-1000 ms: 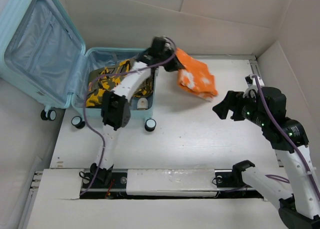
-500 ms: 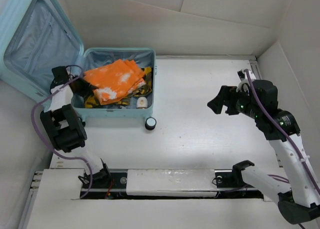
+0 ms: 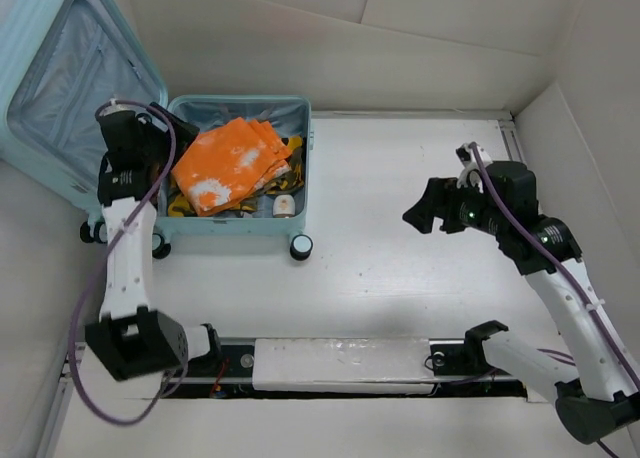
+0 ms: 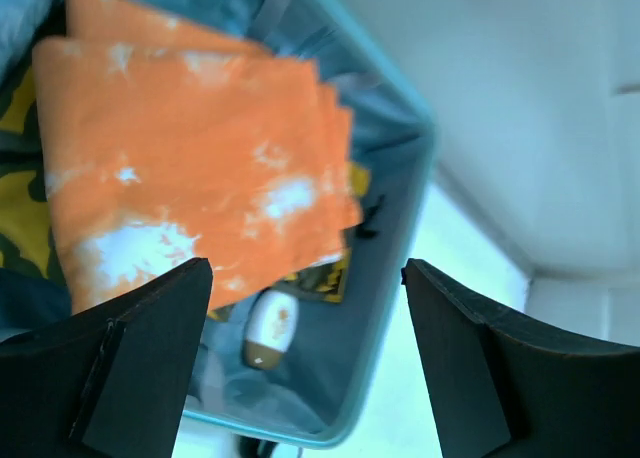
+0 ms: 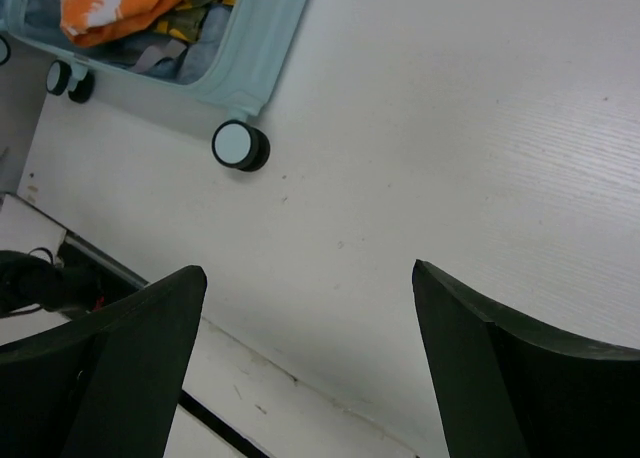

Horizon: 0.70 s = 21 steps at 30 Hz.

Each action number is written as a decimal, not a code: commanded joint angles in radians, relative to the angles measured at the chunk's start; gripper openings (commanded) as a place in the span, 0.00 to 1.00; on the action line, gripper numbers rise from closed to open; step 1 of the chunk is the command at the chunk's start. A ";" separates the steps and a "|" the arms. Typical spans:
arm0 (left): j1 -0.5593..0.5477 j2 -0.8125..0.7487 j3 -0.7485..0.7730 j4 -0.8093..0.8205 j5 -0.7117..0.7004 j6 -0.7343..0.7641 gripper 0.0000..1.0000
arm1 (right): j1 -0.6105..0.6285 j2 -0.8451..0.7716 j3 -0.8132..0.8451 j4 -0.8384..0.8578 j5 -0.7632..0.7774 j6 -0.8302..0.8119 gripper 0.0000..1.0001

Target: Pack the luggage

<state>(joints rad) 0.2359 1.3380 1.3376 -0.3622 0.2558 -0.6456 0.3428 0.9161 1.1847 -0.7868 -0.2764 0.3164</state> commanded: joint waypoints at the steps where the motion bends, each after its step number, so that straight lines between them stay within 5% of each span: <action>1: -0.026 -0.179 0.003 -0.012 -0.170 -0.072 0.75 | 0.016 -0.005 -0.049 0.086 -0.081 -0.014 0.90; 3: -0.026 -0.220 0.012 -0.099 -0.321 -0.081 0.75 | 0.036 -0.026 -0.075 0.106 -0.104 -0.034 0.73; 5: -0.026 -0.244 0.047 -0.200 -0.436 -0.081 0.75 | 0.050 -0.037 -0.118 0.118 -0.150 -0.063 0.37; 8: -0.035 -0.301 0.058 -0.343 -0.659 -0.156 0.75 | 0.090 -0.049 -0.184 0.165 -0.217 -0.088 0.11; 11: -0.035 -0.362 0.034 -0.385 -0.769 -0.167 0.75 | 0.136 -0.083 -0.261 0.227 -0.294 -0.088 0.14; 12: -0.035 -0.372 0.047 -0.411 -0.815 -0.167 0.82 | 0.146 -0.097 -0.281 0.265 -0.308 -0.088 0.25; 16: 0.011 -0.274 0.214 -0.567 -0.995 -0.112 0.84 | 0.183 -0.108 -0.343 0.328 -0.372 -0.088 0.61; 21: 0.011 -0.156 0.345 -0.723 -1.161 -0.159 0.86 | 0.245 -0.108 -0.355 0.327 -0.400 -0.137 0.77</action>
<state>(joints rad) 0.2443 1.1278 1.6073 -0.9379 -0.7269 -0.7681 0.5602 0.8238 0.8219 -0.5465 -0.6193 0.2279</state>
